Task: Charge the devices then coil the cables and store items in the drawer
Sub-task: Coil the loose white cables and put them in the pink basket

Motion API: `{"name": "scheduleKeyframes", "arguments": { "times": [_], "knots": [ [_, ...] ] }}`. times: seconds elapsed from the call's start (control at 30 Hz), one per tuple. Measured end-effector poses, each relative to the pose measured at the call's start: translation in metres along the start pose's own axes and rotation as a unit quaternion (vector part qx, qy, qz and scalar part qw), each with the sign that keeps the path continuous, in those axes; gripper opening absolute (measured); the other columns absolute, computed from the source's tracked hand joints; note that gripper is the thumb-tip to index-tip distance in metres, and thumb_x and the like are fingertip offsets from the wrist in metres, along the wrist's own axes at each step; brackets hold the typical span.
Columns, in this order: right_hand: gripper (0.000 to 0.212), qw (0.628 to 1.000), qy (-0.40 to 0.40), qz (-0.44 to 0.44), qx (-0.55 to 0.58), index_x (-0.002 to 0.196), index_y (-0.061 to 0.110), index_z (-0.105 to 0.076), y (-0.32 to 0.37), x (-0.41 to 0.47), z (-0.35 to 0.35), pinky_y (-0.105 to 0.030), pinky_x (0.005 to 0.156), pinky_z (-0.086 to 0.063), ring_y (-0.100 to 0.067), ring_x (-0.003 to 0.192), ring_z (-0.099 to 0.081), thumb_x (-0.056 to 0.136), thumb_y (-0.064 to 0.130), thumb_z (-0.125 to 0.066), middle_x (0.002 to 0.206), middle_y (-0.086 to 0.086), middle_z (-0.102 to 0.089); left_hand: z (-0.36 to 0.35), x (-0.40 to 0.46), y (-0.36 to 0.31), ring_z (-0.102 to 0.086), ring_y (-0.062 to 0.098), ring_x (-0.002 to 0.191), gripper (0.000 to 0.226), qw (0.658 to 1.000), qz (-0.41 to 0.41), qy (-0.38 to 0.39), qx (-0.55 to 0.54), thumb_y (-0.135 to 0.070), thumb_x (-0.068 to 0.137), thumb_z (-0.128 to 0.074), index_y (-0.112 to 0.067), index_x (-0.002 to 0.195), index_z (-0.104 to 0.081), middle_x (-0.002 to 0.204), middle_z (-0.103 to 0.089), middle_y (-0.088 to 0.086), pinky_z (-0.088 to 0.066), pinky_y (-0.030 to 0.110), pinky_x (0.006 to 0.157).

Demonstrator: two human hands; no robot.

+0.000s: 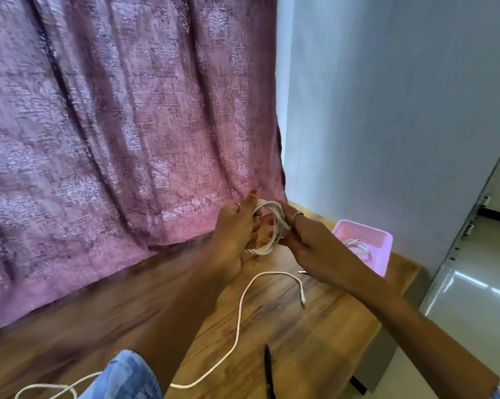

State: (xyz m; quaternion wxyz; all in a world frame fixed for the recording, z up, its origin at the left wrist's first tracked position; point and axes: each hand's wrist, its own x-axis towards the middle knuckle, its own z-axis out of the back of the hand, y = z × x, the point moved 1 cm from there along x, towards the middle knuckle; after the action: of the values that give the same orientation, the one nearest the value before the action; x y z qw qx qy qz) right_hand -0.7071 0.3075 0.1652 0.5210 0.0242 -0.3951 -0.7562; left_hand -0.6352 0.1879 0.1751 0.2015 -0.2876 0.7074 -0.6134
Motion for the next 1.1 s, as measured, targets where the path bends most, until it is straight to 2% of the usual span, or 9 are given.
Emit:
{"name": "scheduleKeyframes", "arguments": {
  "times": [0.1,0.17,0.23,0.43,0.53,0.63,0.73,0.8,1.1],
  "knots": [
    [0.043,0.996,-0.008,-0.020,0.087,0.139,0.012,-0.041,-0.012,-0.013,0.007,-0.041,0.101,-0.046,-0.025,0.114,-0.058,0.099,-0.002,-0.039,0.122,-0.015,-0.061,-0.016,0.005,0.014,-0.039,0.001,0.024,0.036,0.999,0.034,0.027,-0.017,-0.035,0.097,-0.048,-0.010,0.071,-0.054,0.030,-0.043,-0.008,-0.029,0.009,0.031],
    [0.042,0.974,-0.028,-0.064,0.215,0.135,0.014,-0.046,-0.023,-0.024,0.010,-0.029,0.096,-0.050,-0.016,0.110,-0.062,0.099,-0.004,-0.036,0.121,-0.010,-0.063,-0.030,0.011,0.030,-0.036,0.003,0.025,0.037,0.996,0.065,0.051,-0.022,-0.036,0.096,-0.049,-0.013,0.068,-0.052,0.031,-0.041,-0.007,-0.027,0.014,0.033],
    [0.037,0.929,-0.041,-0.121,0.346,0.128,0.018,-0.051,-0.037,-0.034,0.011,-0.021,0.082,-0.055,-0.009,0.094,-0.068,0.100,-0.001,-0.035,0.109,-0.003,-0.067,-0.039,0.021,0.046,-0.029,0.005,0.027,0.039,0.992,0.104,0.075,-0.006,-0.041,0.095,-0.049,-0.015,0.065,-0.048,0.033,-0.036,-0.008,-0.022,0.017,0.037],
    [0.031,0.789,-0.097,-0.252,0.552,0.111,0.010,-0.066,-0.105,-0.057,0.020,-0.029,0.068,-0.056,-0.021,0.081,-0.065,0.098,0.005,-0.038,0.094,-0.009,-0.069,-0.079,0.044,0.098,-0.020,0.003,0.025,0.037,0.936,0.260,0.219,-0.088,-0.032,0.100,-0.036,-0.016,0.066,-0.040,0.035,-0.027,-0.007,-0.016,0.014,0.030],
    [0.030,0.733,-0.116,-0.308,0.595,0.106,0.011,-0.070,-0.145,-0.056,0.029,-0.035,0.073,-0.052,-0.023,0.077,-0.065,0.095,0.009,-0.042,0.090,-0.009,-0.072,-0.110,0.061,0.123,-0.021,0.003,0.025,0.042,0.926,0.279,0.233,-0.102,-0.033,0.101,-0.034,-0.015,0.063,-0.036,0.036,-0.026,-0.007,-0.021,0.018,0.039],
    [0.025,0.707,-0.144,-0.381,0.578,0.098,0.010,-0.066,-0.192,-0.047,0.046,-0.036,0.073,-0.046,-0.023,0.073,-0.060,0.089,0.010,-0.043,0.077,-0.010,-0.072,-0.146,0.083,0.147,-0.034,0.005,0.028,0.034,0.926,0.286,0.212,-0.121,-0.024,0.101,-0.037,-0.011,0.069,-0.041,0.039,-0.036,-0.004,-0.032,0.015,0.032],
    [0.020,0.701,-0.144,-0.423,0.556,0.099,0.007,-0.058,-0.232,-0.037,0.063,-0.041,0.080,-0.046,-0.026,0.073,-0.058,0.089,0.010,-0.041,0.075,-0.013,-0.071,-0.170,0.102,0.167,-0.051,0.011,0.035,0.015,0.956,0.222,0.186,-0.043,-0.010,0.099,-0.043,-0.006,0.086,-0.049,0.045,-0.051,0.001,-0.046,0.020,0.037],
    [0.019,0.709,-0.122,-0.443,0.535,0.104,0.007,-0.056,-0.259,-0.028,0.075,-0.037,0.074,-0.049,-0.025,0.071,-0.060,0.091,0.011,-0.042,0.078,-0.015,-0.072,-0.181,0.116,0.175,-0.059,0.010,0.044,0.009,0.962,0.185,0.194,0.053,-0.012,0.098,-0.046,-0.007,0.098,-0.052,0.054,-0.058,0.002,-0.050,0.022,0.042],
    [0.017,0.808,0.001,-0.473,0.351,0.095,0.004,-0.067,-0.339,0.023,0.100,-0.030,0.065,-0.056,-0.021,0.068,-0.065,0.091,0.007,-0.051,0.078,-0.011,-0.071,-0.210,0.167,0.198,-0.065,0.019,0.074,0.013,0.898,0.215,0.216,0.318,-0.021,0.092,-0.059,-0.011,0.099,-0.057,0.088,-0.067,0.011,-0.058,0.033,0.076]
  ]
}}
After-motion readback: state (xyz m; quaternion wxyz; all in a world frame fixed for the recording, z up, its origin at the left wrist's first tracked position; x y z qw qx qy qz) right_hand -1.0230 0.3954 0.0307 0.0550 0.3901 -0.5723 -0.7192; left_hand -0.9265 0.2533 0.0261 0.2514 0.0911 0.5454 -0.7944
